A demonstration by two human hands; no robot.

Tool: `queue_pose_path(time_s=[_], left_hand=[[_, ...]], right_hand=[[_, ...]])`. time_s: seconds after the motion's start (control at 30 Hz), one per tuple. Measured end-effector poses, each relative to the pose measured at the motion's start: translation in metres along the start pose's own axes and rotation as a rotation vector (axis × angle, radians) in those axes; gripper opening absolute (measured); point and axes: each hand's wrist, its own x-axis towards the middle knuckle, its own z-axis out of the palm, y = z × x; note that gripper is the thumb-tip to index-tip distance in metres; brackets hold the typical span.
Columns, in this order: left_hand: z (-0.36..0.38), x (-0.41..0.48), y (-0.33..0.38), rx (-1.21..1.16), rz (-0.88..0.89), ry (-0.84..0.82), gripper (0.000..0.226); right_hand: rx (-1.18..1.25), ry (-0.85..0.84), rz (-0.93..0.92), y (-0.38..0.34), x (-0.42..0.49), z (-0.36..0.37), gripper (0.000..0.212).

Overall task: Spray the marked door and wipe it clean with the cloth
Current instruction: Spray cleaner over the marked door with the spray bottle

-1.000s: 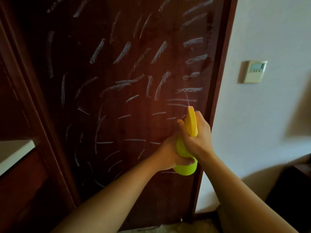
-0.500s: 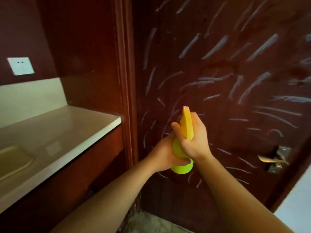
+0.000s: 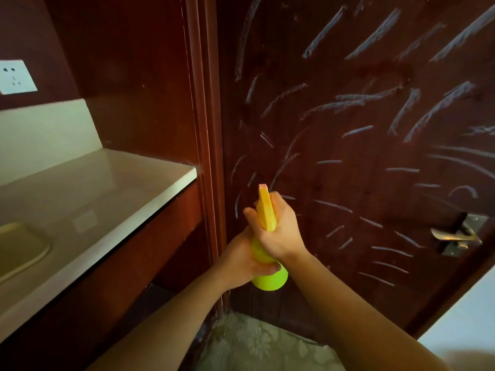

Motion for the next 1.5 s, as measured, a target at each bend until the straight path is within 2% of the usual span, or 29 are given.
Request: queue_pose_path(time_s=[0.1, 0.27, 0.43, 0.63, 0.8, 1.0, 1.1, 1.2, 1.37, 1.5], left_hand=[[0.011, -0.003, -0.010, -0.019, -0.012, -0.011, 0.085], [0.036, -0.010, -0.010, -0.083, -0.018, -0.080, 0.078], [0.073, -0.005, 0.004, -0.069, 0.015, -0.141, 0.079], [0.153, 0.013, 0.040, -0.021, 0.115, -0.272, 0.073], [0.232, 0.020, 0.072, -0.030, 0.246, -0.442, 0.070], [0.304, 0.012, 0.103, -0.093, 0.349, -0.596, 0.080], [0.321, 0.000, 0.106, -0.148, 0.338, -0.657, 0.080], [0.325, -0.018, 0.094, -0.186, 0.270, -0.727, 0.080], [0.324, -0.046, 0.058, -0.250, 0.093, -0.794, 0.111], [0.322, -0.056, 0.044, -0.229, 0.057, -0.794, 0.100]], right_hand=[[-0.031, -0.025, 0.064, 0.013, -0.008, 0.000, 0.045], [-0.028, -0.004, 0.099, 0.029, -0.023, -0.010, 0.033], [-0.071, 0.042, 0.163, 0.040, -0.046, -0.049, 0.033], [-0.170, 0.238, 0.228, 0.052, -0.084, -0.132, 0.033], [-0.266, 0.447, 0.274, 0.059, -0.128, -0.206, 0.035], [-0.396, 0.623, 0.334, 0.061, -0.184, -0.266, 0.029], [-0.407, 0.619, 0.401, 0.065, -0.201, -0.278, 0.028], [-0.389, 0.524, 0.467, 0.073, -0.216, -0.271, 0.028], [-0.369, 0.404, 0.540, 0.091, -0.237, -0.244, 0.029], [-0.362, 0.386, 0.596, 0.103, -0.242, -0.231, 0.032]])
